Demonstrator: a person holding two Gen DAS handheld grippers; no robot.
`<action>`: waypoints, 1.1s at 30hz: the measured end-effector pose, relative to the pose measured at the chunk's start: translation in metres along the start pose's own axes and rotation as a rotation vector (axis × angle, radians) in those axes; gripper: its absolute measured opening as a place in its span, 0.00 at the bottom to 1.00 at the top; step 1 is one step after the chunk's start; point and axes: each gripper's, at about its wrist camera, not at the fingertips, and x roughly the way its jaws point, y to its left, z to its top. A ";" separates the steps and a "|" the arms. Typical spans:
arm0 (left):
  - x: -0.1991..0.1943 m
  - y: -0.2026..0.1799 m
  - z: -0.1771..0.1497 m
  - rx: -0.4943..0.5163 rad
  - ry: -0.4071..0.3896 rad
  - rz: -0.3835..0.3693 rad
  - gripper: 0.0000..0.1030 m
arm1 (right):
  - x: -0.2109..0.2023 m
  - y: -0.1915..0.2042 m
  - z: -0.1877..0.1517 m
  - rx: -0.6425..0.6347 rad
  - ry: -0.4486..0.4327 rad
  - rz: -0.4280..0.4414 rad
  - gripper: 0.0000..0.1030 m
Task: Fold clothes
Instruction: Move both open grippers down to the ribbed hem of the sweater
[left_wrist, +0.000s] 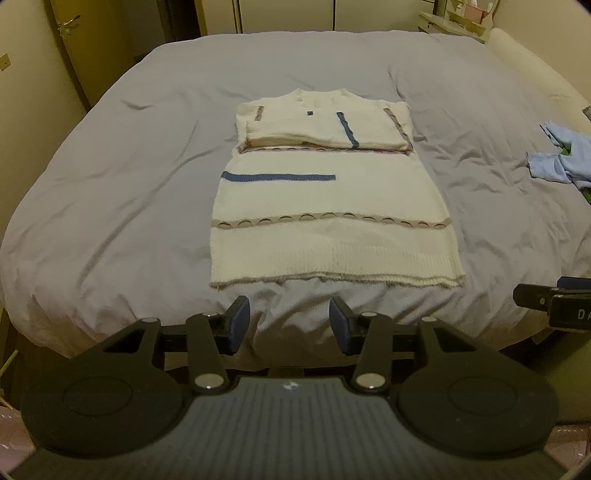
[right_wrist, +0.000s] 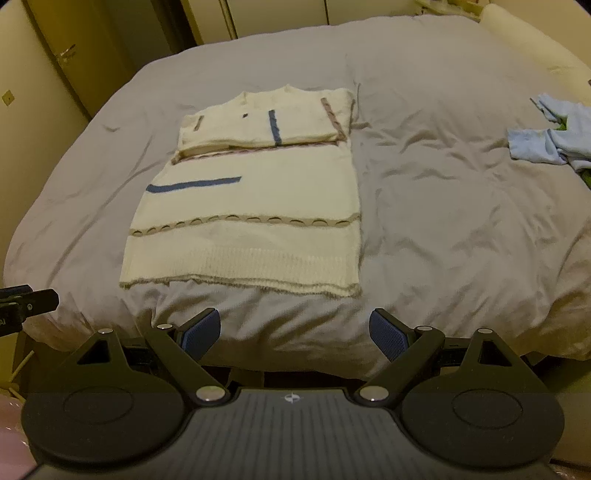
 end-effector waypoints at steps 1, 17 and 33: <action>-0.001 0.000 -0.001 0.000 -0.002 0.001 0.41 | -0.001 0.000 0.000 -0.002 -0.001 0.000 0.87; -0.001 0.010 -0.014 -0.009 -0.004 0.020 0.45 | -0.001 0.005 0.005 -0.039 -0.004 0.014 0.87; 0.102 0.090 0.000 -0.125 0.115 -0.057 0.43 | 0.078 -0.046 0.011 0.227 0.007 0.026 0.86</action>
